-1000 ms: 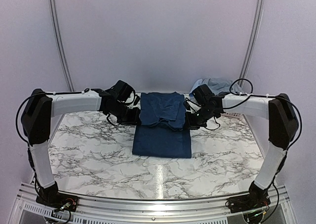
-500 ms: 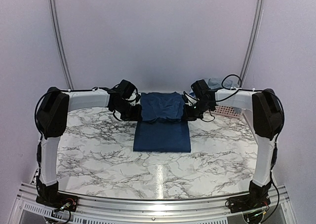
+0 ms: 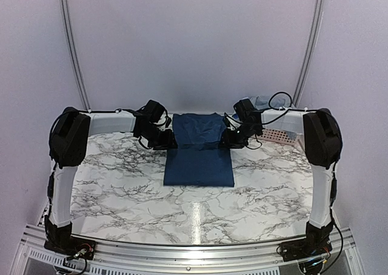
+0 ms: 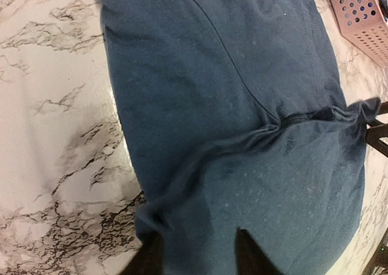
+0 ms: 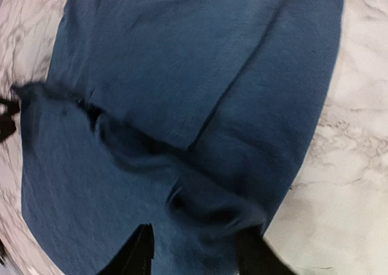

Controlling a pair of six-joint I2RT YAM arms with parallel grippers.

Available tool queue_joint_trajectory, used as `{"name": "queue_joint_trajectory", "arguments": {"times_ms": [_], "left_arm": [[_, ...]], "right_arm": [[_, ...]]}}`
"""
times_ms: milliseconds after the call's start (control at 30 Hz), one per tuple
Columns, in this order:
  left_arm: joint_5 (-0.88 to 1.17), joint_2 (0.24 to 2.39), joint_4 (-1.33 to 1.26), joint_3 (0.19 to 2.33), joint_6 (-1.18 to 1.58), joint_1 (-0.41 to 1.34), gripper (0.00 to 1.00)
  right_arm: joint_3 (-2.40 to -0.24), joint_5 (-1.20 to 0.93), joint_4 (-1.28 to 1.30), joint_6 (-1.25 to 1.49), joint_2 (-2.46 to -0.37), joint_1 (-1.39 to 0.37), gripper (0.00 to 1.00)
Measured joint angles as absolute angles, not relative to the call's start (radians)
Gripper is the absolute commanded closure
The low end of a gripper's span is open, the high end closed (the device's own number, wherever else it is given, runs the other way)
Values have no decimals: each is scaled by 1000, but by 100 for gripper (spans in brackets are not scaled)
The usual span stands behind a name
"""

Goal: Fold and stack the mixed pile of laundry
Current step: Fold the rectangle-folded T-shirt at the center of the board, then smooth out the 2/3-rectangle-folded T-shirt at the center of the board.

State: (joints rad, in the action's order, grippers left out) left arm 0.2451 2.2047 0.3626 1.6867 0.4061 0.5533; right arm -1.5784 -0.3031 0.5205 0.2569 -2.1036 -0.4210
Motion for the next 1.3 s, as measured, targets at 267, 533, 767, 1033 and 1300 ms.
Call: {"name": "queue_joint_trajectory", "arguments": {"times_ms": [267,533,767,1033,1300], "left_arm": [[284,2025,339,1539,396,544,1],[540,1825,191,1270,439,609,1],[701,1848,-90,1058,615,709,1],[725,1922,-273,970,703,668,1],[714,1817,-321,820,712,611,1]], "right_arm": [[-1527,-344,533,257,-1936,-418,29],[-1227,-590,353,396,-1759,-539,29],[-1005,-758,161,546,-1804,-579,30],[-910,-851,-12,579,-1871,-514,31],[-794,-845,43,544,-1753,-460,33]]}}
